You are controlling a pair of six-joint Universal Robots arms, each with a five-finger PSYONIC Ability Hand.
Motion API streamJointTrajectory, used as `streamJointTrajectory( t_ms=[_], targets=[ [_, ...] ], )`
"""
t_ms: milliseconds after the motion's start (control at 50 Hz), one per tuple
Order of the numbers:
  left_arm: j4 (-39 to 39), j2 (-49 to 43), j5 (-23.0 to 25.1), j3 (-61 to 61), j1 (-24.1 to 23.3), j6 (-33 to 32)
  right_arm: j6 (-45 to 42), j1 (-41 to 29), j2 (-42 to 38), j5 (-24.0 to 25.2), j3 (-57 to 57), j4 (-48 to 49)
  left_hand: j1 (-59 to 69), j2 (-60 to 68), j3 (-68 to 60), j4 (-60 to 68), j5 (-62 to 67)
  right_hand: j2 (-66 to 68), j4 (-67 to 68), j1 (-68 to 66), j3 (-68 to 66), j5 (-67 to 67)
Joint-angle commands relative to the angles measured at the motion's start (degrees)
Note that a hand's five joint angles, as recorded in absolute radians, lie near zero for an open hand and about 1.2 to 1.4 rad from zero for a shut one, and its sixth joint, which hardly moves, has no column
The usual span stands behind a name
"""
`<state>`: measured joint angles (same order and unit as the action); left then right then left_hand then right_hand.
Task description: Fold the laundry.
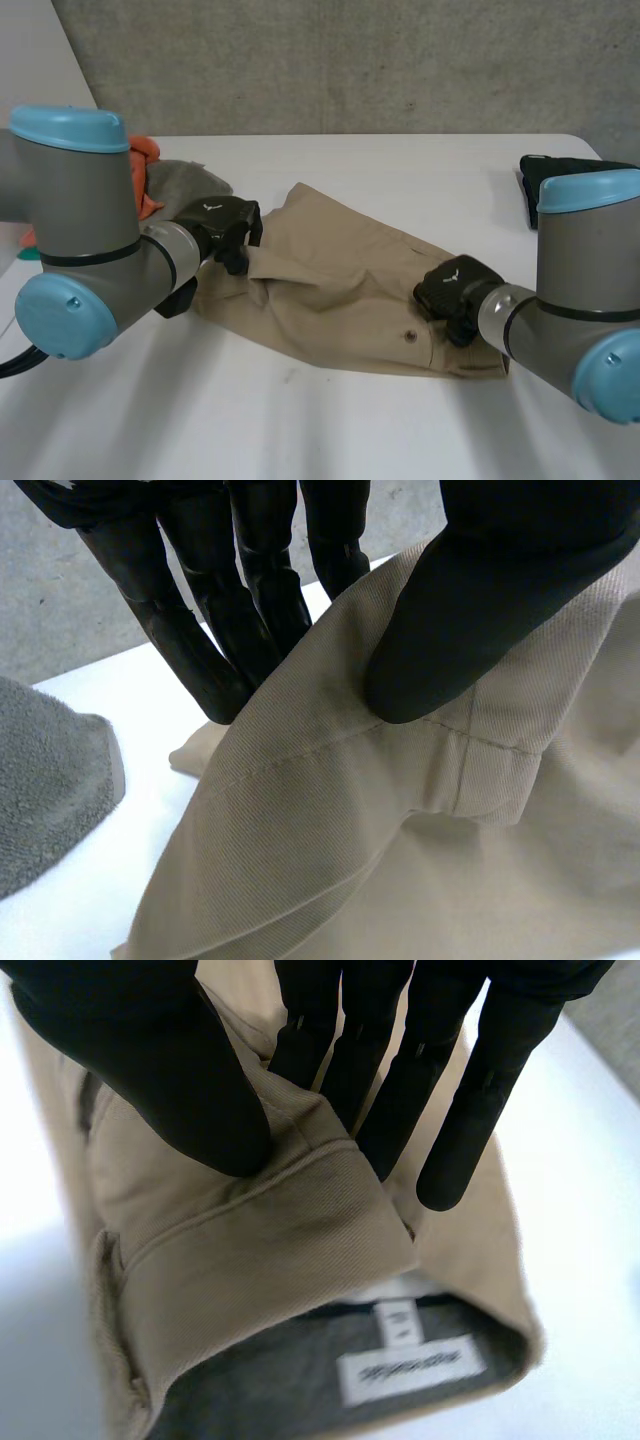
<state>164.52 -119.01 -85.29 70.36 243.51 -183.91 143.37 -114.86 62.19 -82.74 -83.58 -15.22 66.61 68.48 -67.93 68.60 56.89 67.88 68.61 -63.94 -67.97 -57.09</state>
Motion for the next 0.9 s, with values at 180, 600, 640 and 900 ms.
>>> streamJointTrajectory(
  t_ms=[180,600,640,900],
  targets=[
    [-0.07,2.38,0.30,0.39,0.03,0.05,9.72,2.89,11.72,1.44,4.73,-6.66,13.39,11.52,-12.07,11.40,13.11,-41.73,-42.46,37.79,41.82,40.94],
    [-0.86,7.57,2.06,3.20,-0.23,-2.32,22.82,6.14,-19.02,10.39,43.57,-32.22,13.39,11.52,-12.07,11.40,13.11,-44.25,-44.97,40.30,44.33,43.45],
    [-0.78,7.39,2.06,3.20,-0.15,-2.59,22.91,5.97,-20.61,11.55,44.82,-33.20,13.39,11.52,-12.07,11.40,13.11,-45.26,-45.99,41.32,45.34,44.47],
    [2.03,2.48,3.82,-2.92,1.08,-6.54,18.52,3.86,-24.58,7.25,48.86,-29.08,13.39,11.52,-12.07,11.40,13.11,12.12,11.39,-16.06,-12.03,-12.91]
  ],
)
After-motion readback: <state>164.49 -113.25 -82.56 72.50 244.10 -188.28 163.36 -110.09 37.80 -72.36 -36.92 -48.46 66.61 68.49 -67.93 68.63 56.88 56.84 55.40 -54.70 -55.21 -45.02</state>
